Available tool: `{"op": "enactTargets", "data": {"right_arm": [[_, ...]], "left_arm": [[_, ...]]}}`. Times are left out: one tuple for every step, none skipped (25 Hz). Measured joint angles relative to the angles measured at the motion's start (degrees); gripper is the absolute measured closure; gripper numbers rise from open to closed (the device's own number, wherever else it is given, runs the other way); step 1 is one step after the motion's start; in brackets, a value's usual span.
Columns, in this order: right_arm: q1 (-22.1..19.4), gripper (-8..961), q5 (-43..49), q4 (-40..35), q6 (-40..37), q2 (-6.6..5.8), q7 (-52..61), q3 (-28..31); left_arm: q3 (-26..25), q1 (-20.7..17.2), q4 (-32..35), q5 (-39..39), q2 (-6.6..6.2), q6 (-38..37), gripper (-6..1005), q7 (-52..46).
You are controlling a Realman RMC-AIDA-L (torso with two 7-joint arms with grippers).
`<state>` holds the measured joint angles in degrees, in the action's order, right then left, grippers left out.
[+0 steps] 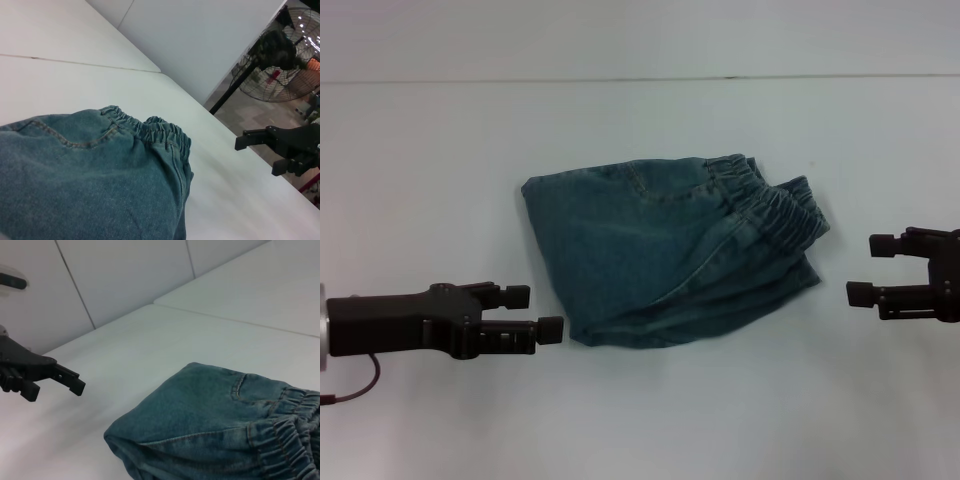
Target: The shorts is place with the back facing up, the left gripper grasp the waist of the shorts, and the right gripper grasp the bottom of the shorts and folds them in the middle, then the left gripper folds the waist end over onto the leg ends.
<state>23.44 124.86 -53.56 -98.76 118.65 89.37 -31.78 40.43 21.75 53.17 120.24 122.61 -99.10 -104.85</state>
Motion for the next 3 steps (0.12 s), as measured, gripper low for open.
{"op": "enactTargets", "data": {"right_arm": [[0.0,26,0.0,0.0,0.0,0.00,0.0,0.0],[0.0,26,0.0,0.0,0.0,0.00,0.0,0.0],[0.0,26,0.0,0.0,0.0,0.00,0.0,0.0]], "left_arm": [[0.0,0.0,0.0,0.0,0.02,0.0,50,0.0],[0.0,0.0,0.0,0.0,0.02,0.0,50,0.0],[0.0,0.0,0.0,0.0,0.02,0.0,50,0.0]]}}
